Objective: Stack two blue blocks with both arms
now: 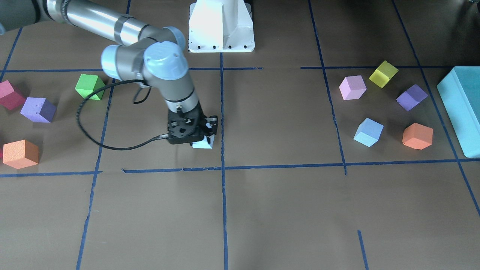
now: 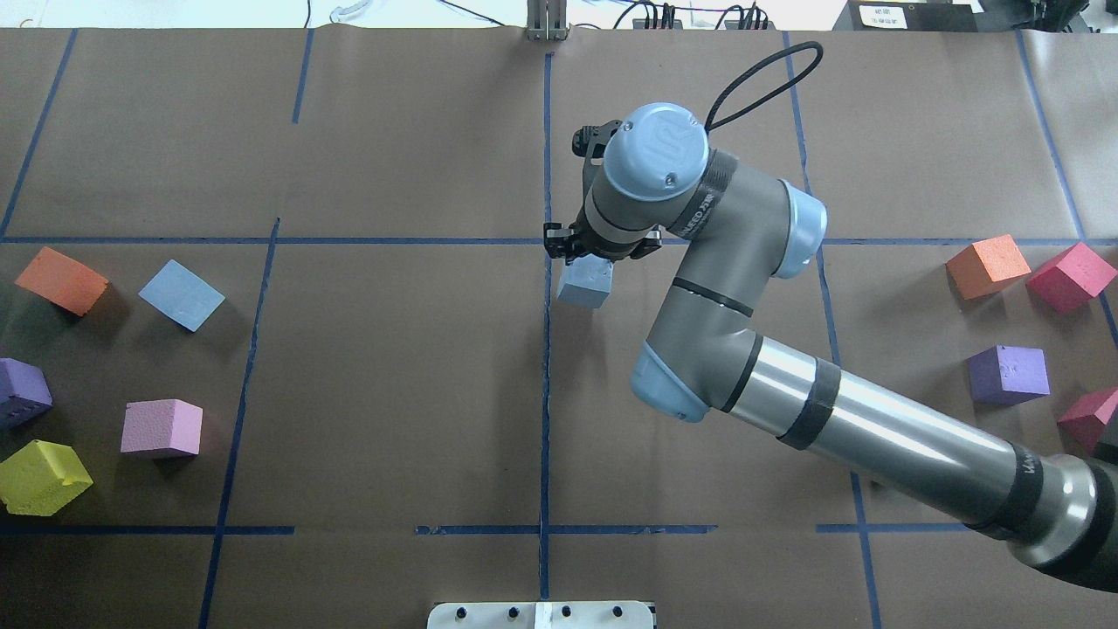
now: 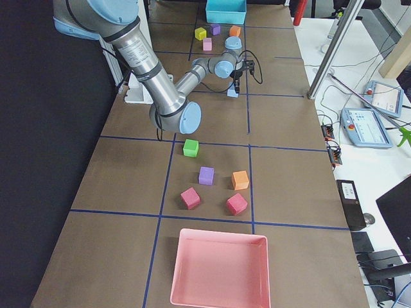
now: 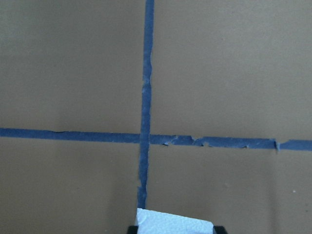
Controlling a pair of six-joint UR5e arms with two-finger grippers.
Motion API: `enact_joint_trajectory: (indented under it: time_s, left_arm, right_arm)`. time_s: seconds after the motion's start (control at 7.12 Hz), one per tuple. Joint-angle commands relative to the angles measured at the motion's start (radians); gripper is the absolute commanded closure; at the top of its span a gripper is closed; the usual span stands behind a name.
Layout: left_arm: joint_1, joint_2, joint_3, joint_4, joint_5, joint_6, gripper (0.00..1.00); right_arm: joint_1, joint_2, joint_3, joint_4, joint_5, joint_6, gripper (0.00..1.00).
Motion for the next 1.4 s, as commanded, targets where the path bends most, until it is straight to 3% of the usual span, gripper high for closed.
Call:
enact_joint_trajectory:
  time_s: [0.0,0.42,0.56,0.7,0.84,1.26]
  left_arm:
    - [0.0,0.0,-0.002,0.001,-0.002,-0.002,0.0]
    - [0.0,0.002,-0.001,0.001,-0.014,-0.007,0.0]
    - [0.0,0.002,0.001,0.001,-0.014,-0.007,0.0]
    - [0.002,0.002,0.003,0.001,-0.014,-0.008,0.0]
    - [0.002,0.002,0.003,0.001,-0.014,-0.008,0.0]
    - [0.005,-0.001,0.001,0.0,-0.014,-0.004,0.0]
  right_arm:
    - [-0.039,0.026,-0.044,-0.002,-0.031,0.003,0.98]
    - [-0.056,0.046,-0.066,0.0,-0.057,0.004,0.95]
    - [-0.058,0.047,-0.066,0.0,-0.057,0.0,0.88]
    - [-0.065,0.044,-0.07,0.0,-0.068,-0.006,0.5]
    - [-0.082,0.047,-0.075,0.001,-0.116,-0.008,0.0]
    - [-0.072,0.041,-0.04,0.038,-0.128,-0.066,0.0]
